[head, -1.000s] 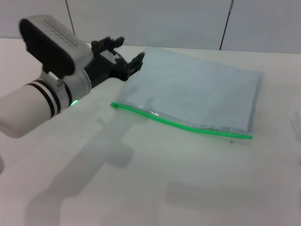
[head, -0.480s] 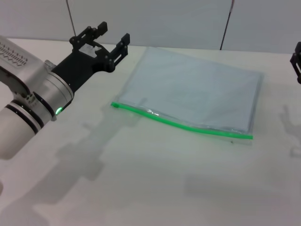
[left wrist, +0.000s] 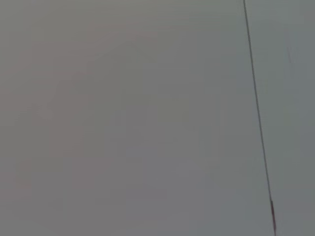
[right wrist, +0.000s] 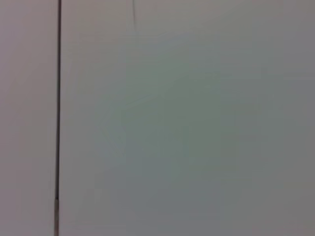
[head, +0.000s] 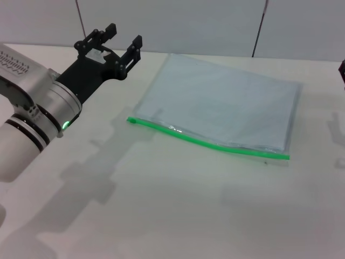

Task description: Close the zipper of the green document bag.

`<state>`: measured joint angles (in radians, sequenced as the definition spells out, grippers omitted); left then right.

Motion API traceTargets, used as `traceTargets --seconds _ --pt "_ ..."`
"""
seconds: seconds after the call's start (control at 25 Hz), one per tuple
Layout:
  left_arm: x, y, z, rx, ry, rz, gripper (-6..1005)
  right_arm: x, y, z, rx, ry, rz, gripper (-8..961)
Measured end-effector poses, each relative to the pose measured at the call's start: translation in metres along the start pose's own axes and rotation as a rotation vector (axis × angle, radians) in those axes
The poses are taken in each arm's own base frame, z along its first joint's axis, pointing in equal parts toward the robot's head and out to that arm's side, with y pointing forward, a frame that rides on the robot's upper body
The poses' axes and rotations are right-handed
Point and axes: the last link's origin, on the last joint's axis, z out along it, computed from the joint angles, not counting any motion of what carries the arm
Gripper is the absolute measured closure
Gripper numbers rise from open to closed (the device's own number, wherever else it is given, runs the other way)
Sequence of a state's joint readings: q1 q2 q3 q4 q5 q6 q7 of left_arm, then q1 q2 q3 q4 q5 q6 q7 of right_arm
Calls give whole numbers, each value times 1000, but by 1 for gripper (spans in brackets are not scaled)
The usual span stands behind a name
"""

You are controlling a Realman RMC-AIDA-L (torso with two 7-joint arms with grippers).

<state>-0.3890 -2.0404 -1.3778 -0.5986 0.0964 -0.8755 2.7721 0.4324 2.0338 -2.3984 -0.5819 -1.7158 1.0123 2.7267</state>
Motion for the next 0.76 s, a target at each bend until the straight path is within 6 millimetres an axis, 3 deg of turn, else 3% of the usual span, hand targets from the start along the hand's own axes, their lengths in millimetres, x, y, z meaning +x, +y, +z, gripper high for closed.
traceTargets --seconds 0.76 --pt "-7 -4 0 17 -23 -14 362 2 15 6 -64 40 -7 122"
